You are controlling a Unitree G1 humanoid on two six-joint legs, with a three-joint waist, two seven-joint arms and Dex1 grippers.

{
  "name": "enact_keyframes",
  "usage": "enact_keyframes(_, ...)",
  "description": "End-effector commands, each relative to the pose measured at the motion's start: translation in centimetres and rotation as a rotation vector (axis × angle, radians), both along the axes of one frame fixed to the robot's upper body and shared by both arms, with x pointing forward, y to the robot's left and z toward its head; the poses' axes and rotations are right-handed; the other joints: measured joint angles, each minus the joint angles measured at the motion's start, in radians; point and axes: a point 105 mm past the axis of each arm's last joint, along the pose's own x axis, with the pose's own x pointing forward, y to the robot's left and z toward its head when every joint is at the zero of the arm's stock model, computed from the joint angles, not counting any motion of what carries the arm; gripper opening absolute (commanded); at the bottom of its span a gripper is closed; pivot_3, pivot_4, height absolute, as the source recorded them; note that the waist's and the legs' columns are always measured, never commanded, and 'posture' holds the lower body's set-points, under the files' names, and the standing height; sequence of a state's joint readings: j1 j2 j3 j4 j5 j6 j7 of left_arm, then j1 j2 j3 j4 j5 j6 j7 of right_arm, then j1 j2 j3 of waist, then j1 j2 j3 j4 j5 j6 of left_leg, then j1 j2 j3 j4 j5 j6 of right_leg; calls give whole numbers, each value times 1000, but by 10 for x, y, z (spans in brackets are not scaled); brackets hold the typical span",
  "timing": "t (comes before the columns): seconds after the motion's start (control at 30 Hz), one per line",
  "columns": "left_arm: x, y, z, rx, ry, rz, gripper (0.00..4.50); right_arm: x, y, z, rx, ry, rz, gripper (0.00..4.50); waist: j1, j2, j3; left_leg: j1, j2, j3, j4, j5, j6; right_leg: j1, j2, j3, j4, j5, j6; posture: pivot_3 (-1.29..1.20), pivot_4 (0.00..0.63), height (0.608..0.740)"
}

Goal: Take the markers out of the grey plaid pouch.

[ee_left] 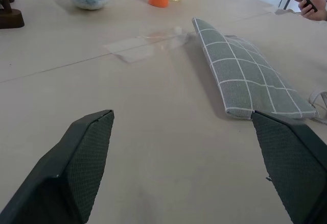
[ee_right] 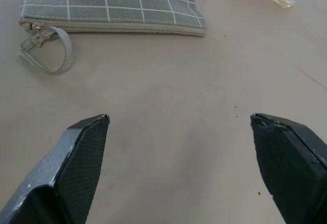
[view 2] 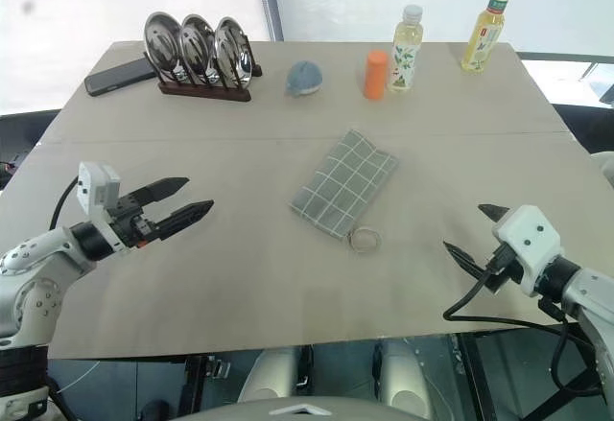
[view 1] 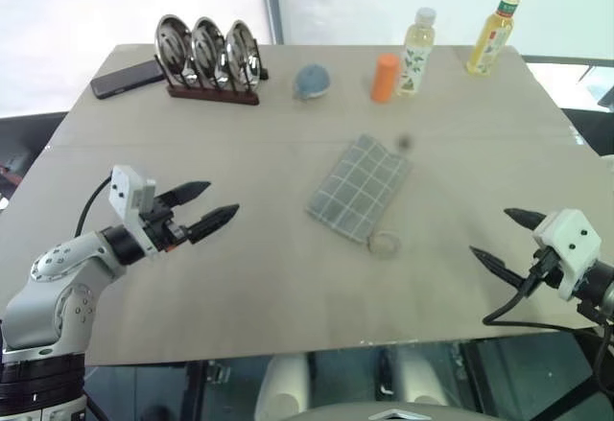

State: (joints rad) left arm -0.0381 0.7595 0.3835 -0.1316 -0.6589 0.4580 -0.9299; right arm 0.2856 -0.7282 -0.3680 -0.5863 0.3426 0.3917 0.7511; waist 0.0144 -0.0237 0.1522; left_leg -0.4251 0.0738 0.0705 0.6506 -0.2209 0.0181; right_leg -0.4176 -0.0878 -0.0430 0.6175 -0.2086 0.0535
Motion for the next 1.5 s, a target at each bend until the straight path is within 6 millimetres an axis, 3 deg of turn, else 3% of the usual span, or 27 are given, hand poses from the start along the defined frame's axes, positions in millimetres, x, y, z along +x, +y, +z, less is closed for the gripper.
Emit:
enact_keyframes(0.03,-2,-7,10,18,-51,-37,4472,2,6,10,-7,-34,23,4483,0,0,0,0,0,0,0,1,1,0,0,0,0,0,0,0,150,740)
enact_keyframes(0.33,-17,-45,4,147,-139,-217,4472,1,28,15,12,-58,128,4483,1,0,0,-1,0,0,0,2,3,0,0,0,0,0,-1,0,150,740)
enact_keyframes(0.47,-16,-65,0,356,-321,-286,4472,-5,38,17,22,-60,185,4483,1,0,0,0,0,1,0,2,3,0,0,1,0,0,-1,0,150,740)
enact_keyframes(0.57,-11,-86,-10,612,-540,-347,4472,-19,51,21,66,-26,295,4483,4,0,0,-1,0,0,0,2,3,0,0,0,0,2,-3,0,150,740)
enact_keyframes(0.77,-19,-109,-36,808,-815,-487,4472,-45,62,29,61,-18,455,4483,2,1,0,-1,0,1,0,1,3,0,0,1,0,2,-4,0,150,740)
enact_keyframes(1.07,-3,-152,-58,829,-958,-527,4472,-58,59,24,23,-19,442,4483,22,0,-2,0,0,1,2,2,3,1,0,1,1,0,0,0,150,740)
enact_keyframes(1.37,6,-180,-72,845,-974,-530,4472,-70,53,29,-7,-17,381,4483,28,2,-4,3,0,1,2,2,3,4,0,1,2,0,0,0,150,740)
enact_keyframes(1.5,20,-186,-78,929,-982,-472,4472,-78,53,31,-14,-13,349,4483,31,2,-6,4,0,1,2,2,3,5,0,1,3,0,1,0,150,740)
